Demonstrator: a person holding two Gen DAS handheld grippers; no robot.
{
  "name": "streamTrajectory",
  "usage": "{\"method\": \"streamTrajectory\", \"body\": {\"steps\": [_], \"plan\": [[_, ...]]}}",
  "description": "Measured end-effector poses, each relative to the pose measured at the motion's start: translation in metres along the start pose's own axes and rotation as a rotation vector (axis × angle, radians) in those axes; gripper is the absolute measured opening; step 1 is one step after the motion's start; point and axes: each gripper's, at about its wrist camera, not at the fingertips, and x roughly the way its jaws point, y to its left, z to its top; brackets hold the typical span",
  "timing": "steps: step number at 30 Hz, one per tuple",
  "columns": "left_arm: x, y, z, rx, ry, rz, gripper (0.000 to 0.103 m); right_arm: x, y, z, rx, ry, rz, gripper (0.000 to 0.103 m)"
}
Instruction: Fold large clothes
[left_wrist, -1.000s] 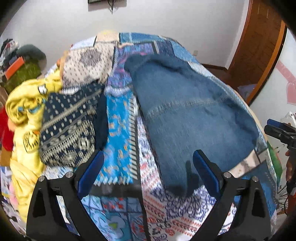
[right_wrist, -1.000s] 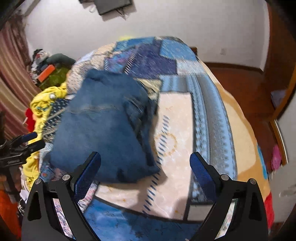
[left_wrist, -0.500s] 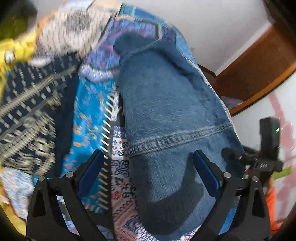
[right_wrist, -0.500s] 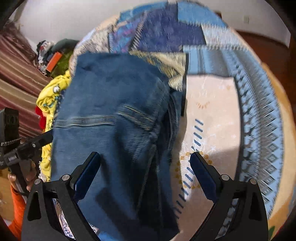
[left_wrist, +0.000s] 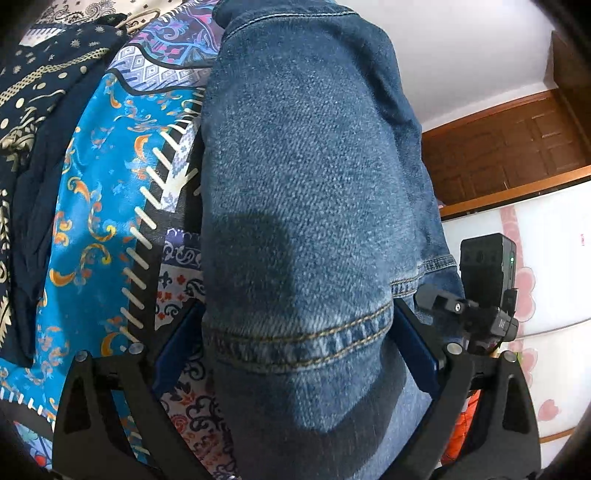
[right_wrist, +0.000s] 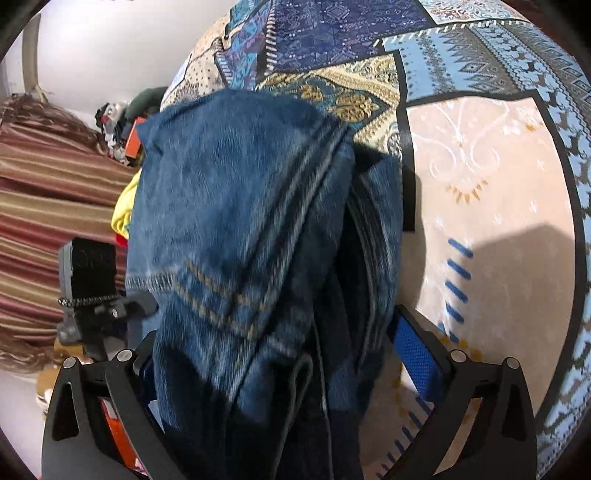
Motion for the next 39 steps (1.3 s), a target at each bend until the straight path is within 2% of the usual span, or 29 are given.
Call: {"method": "streamTrajectory", "body": {"steps": [2,3,4,7,9,13,17,20,26,32,39], "plan": [[0.001,-0.004,0.001,0.007,-0.002,0.004,0.095,-0.002,0.001,0.0,0.017,-0.021,0.011,0.085],[0.001,-0.005,0.0,0.009,-0.003,-0.012,0.087,-0.002,0.001,0.0,0.03,-0.019,0.014,0.083],[0.001,-0.008,0.0,0.008,-0.003,-0.011,0.086,-0.004,0.003,-0.001,0.031,-0.019,0.012,0.077],[-0.004,-0.013,0.0,0.008,-0.023,-0.004,0.074,-0.007,0.012,-0.002,0.014,-0.023,0.003,0.057],[-0.013,-0.015,0.0,0.016,-0.036,-0.011,0.061,-0.009,0.022,-0.002,0.008,-0.03,-0.023,0.052],[-0.034,-0.027,-0.005,0.046,-0.069,0.001,0.05,-0.016,0.047,-0.002,-0.016,-0.051,-0.046,0.041],[-0.076,-0.044,-0.01,0.118,-0.143,0.029,0.047,-0.025,0.088,-0.003,-0.105,-0.076,-0.068,0.038],[-0.124,-0.051,-0.01,0.161,-0.22,0.03,0.047,-0.034,0.113,0.0,-0.136,-0.117,-0.034,0.038],[-0.207,-0.044,-0.005,0.203,-0.344,0.044,0.047,-0.033,0.19,0.008,-0.244,-0.199,0.007,0.038],[-0.256,-0.001,0.001,0.182,-0.415,0.091,0.047,0.003,0.239,0.018,-0.313,-0.223,0.042,0.038],[-0.258,0.082,0.025,0.076,-0.377,0.148,0.047,0.098,0.244,0.039,-0.284,-0.146,0.066,0.038]]}}
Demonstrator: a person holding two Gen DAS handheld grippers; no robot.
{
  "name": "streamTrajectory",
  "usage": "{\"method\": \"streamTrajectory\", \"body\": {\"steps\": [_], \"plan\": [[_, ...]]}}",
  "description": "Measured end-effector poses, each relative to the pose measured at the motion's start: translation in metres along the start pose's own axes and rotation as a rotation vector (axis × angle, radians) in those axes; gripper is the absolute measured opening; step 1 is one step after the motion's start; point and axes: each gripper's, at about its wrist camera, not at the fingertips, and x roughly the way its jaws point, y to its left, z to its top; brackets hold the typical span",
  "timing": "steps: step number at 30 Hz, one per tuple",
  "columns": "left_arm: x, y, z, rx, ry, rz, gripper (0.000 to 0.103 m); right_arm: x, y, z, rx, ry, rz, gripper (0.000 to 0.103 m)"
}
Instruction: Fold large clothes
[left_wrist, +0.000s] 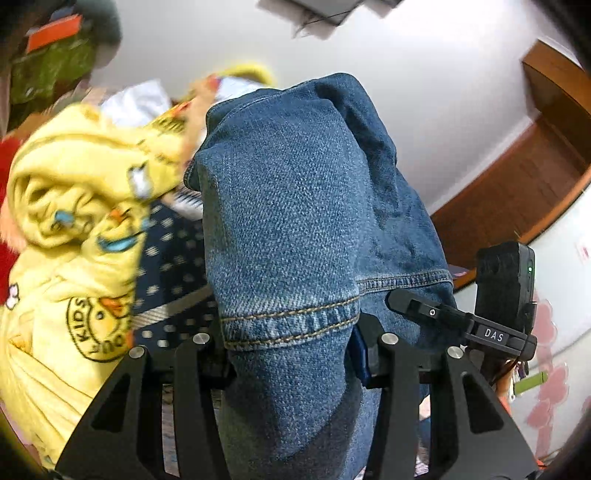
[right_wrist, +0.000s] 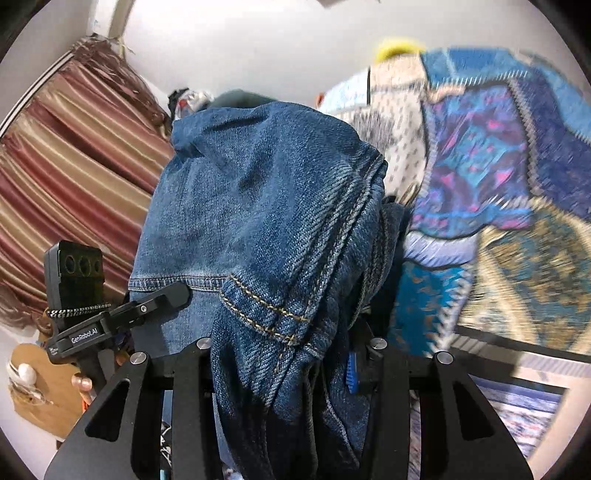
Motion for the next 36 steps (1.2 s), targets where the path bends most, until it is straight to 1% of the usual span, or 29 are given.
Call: {"method": "streamTrajectory", "body": {"steps": [3,7,8,10,11,12,14,16,18,19,20,23,24,27,29,32,36], "plan": [[0.028,0.037,-0.005,-0.043,0.061,0.033,0.047,0.043,-0.016,-0.002,0.027,0.052,-0.013,0.038],[0.067,0.08,-0.019,-0.103,0.15,0.062,0.051,0.089,-0.031,-0.01,0.032,0.131,-0.083,0.038],[0.074,0.086,-0.023,-0.114,0.153,0.061,0.054,0.097,-0.034,-0.011,0.023,0.142,-0.102,0.038],[0.077,0.094,-0.028,-0.115,0.117,0.052,0.063,0.102,-0.038,-0.015,-0.009,0.131,-0.122,0.04],[0.076,0.094,-0.03,-0.116,0.106,0.061,0.07,0.1,-0.038,-0.014,-0.01,0.126,-0.121,0.041],[0.076,0.093,-0.032,-0.112,0.104,0.083,0.074,0.099,-0.041,-0.013,-0.004,0.13,-0.12,0.042],[0.073,0.088,-0.035,-0.094,0.104,0.127,0.078,0.095,-0.044,-0.012,-0.007,0.146,-0.13,0.044],[0.067,0.083,-0.041,-0.075,0.1,0.171,0.082,0.089,-0.038,-0.013,-0.037,0.142,-0.162,0.048],[0.058,0.077,-0.047,-0.065,0.09,0.217,0.084,0.079,-0.031,-0.018,-0.07,0.124,-0.215,0.055],[0.052,0.075,-0.049,-0.066,0.086,0.224,0.084,0.075,-0.03,-0.021,-0.085,0.116,-0.247,0.062],[0.049,0.076,-0.051,-0.069,0.084,0.227,0.085,0.071,-0.03,-0.023,-0.1,0.113,-0.275,0.065],[0.029,0.072,-0.063,-0.095,0.085,0.222,0.086,0.061,-0.031,-0.029,-0.136,0.127,-0.31,0.067],[0.022,0.07,-0.068,-0.096,0.086,0.233,0.086,0.056,-0.03,-0.032,-0.144,0.128,-0.328,0.067],[0.001,0.057,-0.083,-0.055,0.089,0.292,0.086,0.038,-0.019,-0.039,-0.18,0.123,-0.368,0.067],[-0.015,0.047,-0.089,-0.033,0.08,0.315,0.086,0.028,-0.012,-0.041,-0.198,0.113,-0.375,0.067],[-0.046,0.023,-0.09,-0.005,0.024,0.304,0.086,0.005,0.008,-0.044,-0.232,0.072,-0.369,0.067],[-0.096,-0.023,-0.093,0.049,-0.088,0.289,0.086,-0.035,0.046,-0.046,-0.281,-0.021,-0.343,0.067]]}}
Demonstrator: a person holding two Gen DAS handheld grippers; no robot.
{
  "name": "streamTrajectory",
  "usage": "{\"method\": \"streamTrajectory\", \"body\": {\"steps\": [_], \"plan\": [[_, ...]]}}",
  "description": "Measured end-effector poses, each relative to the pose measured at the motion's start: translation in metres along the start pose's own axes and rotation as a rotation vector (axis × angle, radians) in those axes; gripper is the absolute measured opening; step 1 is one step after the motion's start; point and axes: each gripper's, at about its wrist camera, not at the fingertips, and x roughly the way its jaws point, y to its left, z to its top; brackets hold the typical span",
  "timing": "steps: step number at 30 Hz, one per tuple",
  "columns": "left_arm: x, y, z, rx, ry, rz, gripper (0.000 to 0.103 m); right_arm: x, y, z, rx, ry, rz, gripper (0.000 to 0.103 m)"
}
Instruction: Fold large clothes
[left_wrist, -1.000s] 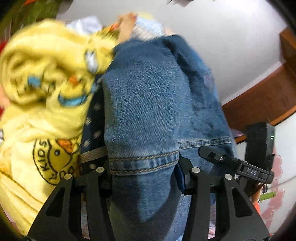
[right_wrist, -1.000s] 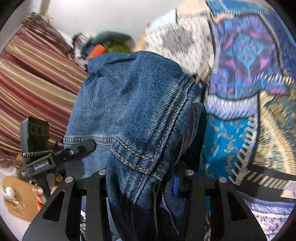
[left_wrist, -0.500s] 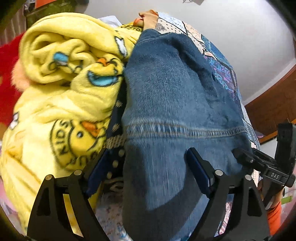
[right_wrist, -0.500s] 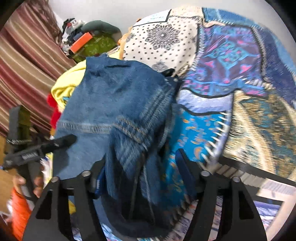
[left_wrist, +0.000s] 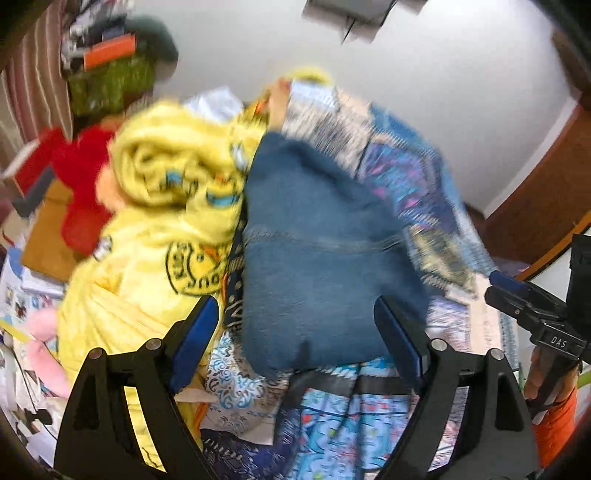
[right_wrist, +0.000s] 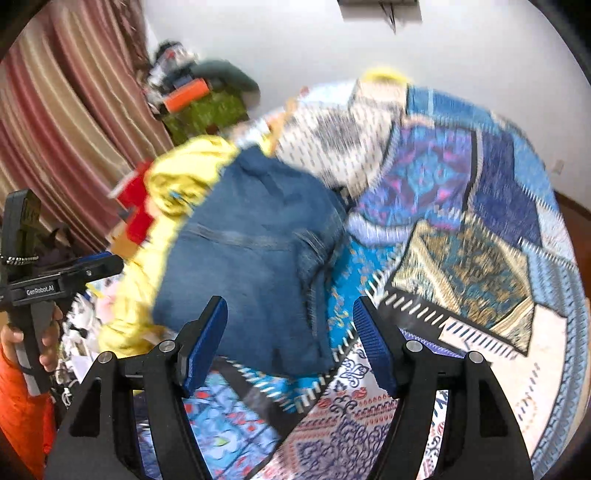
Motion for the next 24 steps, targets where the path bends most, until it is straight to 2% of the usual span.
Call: {"method": "streamTrajectory", "body": {"steps": [3,7,11,15,18,22,24], "plan": [[-0.036,-0.023,0.004,0.037,-0.097,-0.002,0.086,-0.045,0.019,0.002,-0.031,-0.105,0.007,0.067],[-0.102,-0.061,-0.009,0.113,-0.259,-0.011,0.086,-0.107,0.042,-0.005,-0.065,-0.262,0.023,0.067],[-0.161,-0.092,-0.039,0.183,-0.419,0.017,0.086,-0.17,0.07,-0.026,-0.119,-0.426,0.033,0.067],[-0.209,-0.117,-0.079,0.215,-0.583,0.052,0.086,-0.213,0.093,-0.055,-0.162,-0.552,0.032,0.067],[-0.235,-0.132,-0.11,0.223,-0.675,0.061,0.086,-0.234,0.107,-0.078,-0.187,-0.622,0.022,0.067],[-0.253,-0.146,-0.139,0.228,-0.756,0.086,0.086,-0.246,0.118,-0.1,-0.195,-0.672,0.012,0.068],[-0.257,-0.15,-0.149,0.23,-0.776,0.083,0.086,-0.248,0.121,-0.108,-0.186,-0.686,0.004,0.072]]}}
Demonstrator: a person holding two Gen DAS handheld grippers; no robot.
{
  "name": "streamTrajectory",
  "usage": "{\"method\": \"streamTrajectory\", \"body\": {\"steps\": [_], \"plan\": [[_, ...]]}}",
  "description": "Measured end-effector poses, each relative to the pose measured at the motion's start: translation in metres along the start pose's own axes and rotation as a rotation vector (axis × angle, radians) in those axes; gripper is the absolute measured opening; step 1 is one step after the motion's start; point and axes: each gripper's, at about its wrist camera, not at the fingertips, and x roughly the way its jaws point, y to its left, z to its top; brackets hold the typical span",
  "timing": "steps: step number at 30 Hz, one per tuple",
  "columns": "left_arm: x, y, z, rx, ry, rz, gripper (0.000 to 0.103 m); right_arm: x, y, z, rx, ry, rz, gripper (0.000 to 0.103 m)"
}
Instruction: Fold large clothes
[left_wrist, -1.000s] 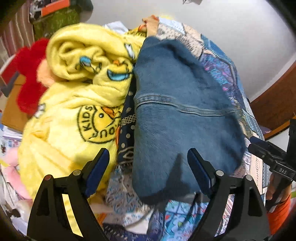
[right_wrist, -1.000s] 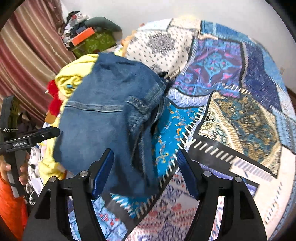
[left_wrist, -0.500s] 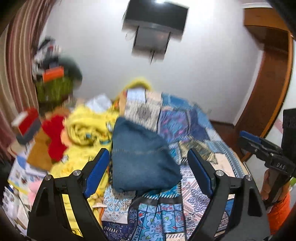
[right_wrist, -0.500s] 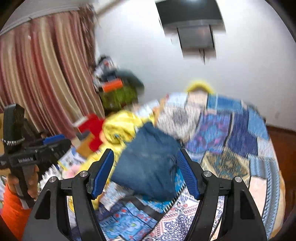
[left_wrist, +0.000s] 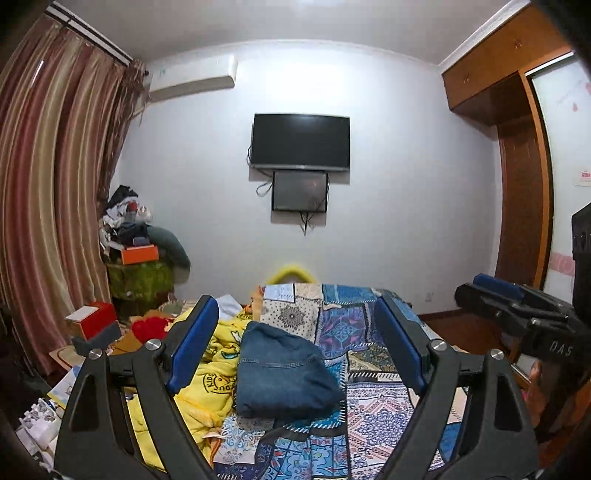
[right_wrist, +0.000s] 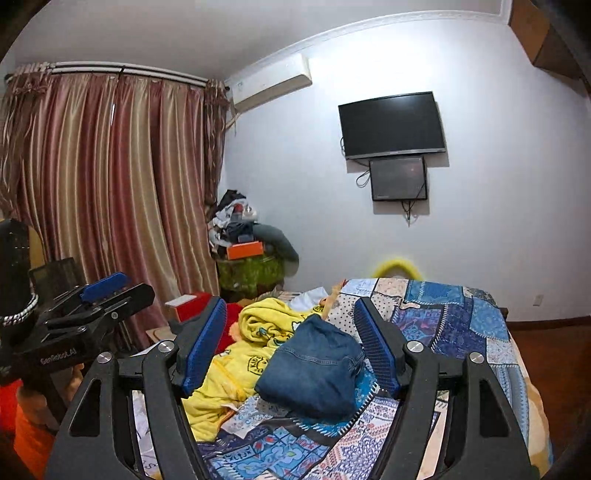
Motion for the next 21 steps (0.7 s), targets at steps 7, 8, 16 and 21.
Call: {"method": "streamTrajectory", "body": {"steps": [7,8,16,21], "plan": [[-0.018,-0.011,-0.01,-0.005,-0.023,0.023,0.101,-0.003,0.0,-0.007,0.006,-0.024,-0.077,0.103],[-0.017,-0.011,-0.011,-0.004,-0.018,0.022,0.101,-0.006,0.0,-0.008,0.01,-0.03,-0.086,0.103],[-0.016,-0.011,-0.018,-0.005,-0.004,0.032,0.102,-0.006,-0.002,-0.008,-0.001,-0.028,-0.122,0.103],[-0.015,-0.01,-0.019,-0.005,0.003,0.031,0.102,-0.011,-0.002,-0.013,-0.003,-0.024,-0.132,0.103]]}}
